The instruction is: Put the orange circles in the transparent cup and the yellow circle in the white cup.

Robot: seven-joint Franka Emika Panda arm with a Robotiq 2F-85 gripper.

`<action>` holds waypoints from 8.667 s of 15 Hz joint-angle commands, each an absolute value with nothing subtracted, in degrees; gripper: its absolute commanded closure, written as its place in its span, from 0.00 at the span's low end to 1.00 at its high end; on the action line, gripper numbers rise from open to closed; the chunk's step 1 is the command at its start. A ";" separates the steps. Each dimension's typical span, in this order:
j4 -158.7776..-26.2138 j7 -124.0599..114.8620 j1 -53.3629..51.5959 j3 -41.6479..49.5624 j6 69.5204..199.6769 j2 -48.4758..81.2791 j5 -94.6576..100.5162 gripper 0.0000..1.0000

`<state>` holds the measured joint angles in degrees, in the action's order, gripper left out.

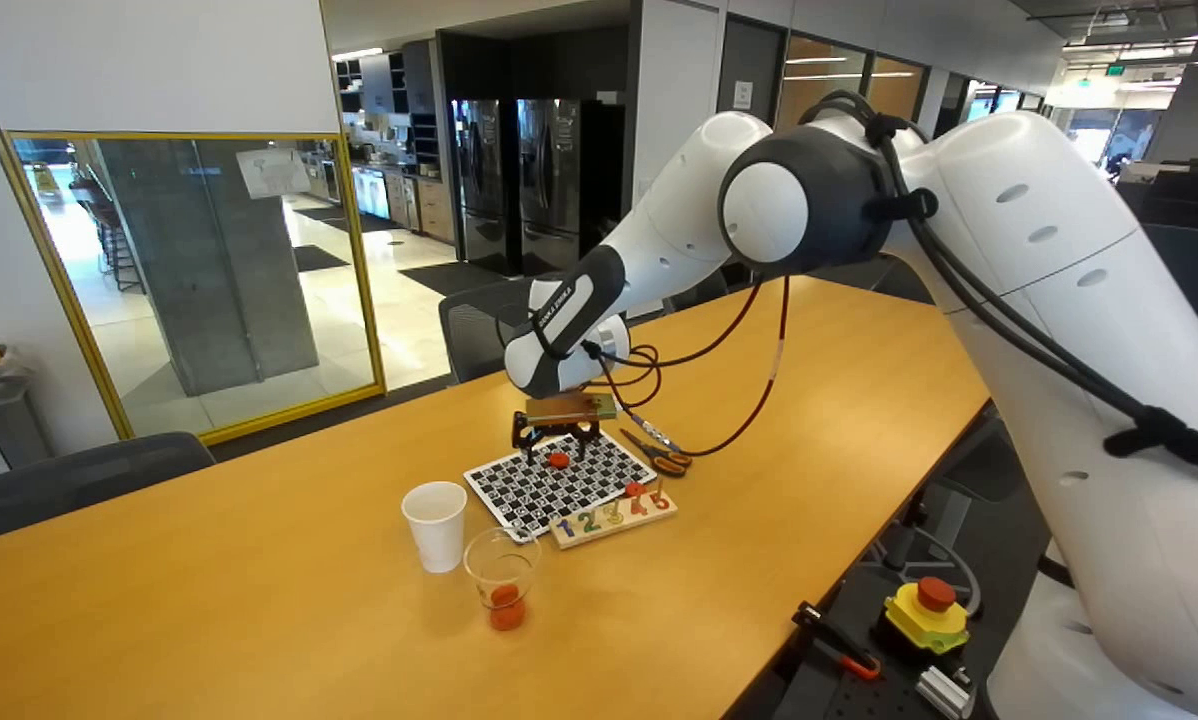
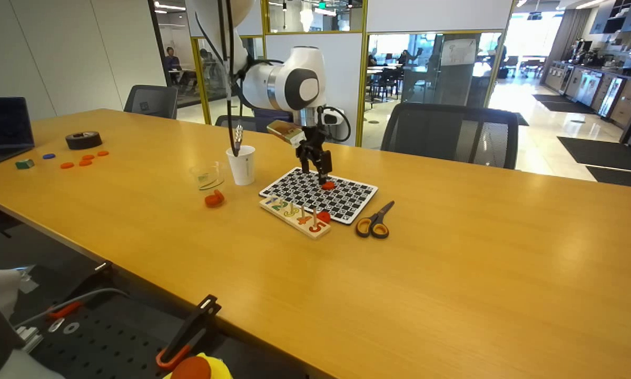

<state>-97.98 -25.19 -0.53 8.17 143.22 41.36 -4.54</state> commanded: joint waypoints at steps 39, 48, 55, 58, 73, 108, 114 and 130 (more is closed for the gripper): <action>-77.45 -14.97 7.97 3.28 129.40 52.85 -8.91 0.64; -90.66 -8.56 6.43 -0.42 131.17 41.53 -9.06 0.82; -109.12 -5.29 -0.21 -1.89 134.43 23.79 -6.39 0.82; -115.77 -2.33 -2.07 -4.05 133.55 17.48 -6.85 0.82; -123.82 9.61 -4.23 -8.56 134.61 15.73 -7.85 0.82; -127.91 -14.09 4.86 8.32 158.20 22.54 -1.26 0.00; -125.00 -1.63 13.47 0.97 158.73 27.59 -13.58 0.00; -119.26 2.62 16.65 -0.56 157.44 33.17 -15.55 0.00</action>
<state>-120.79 1.54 15.94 -0.06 157.95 32.41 -14.66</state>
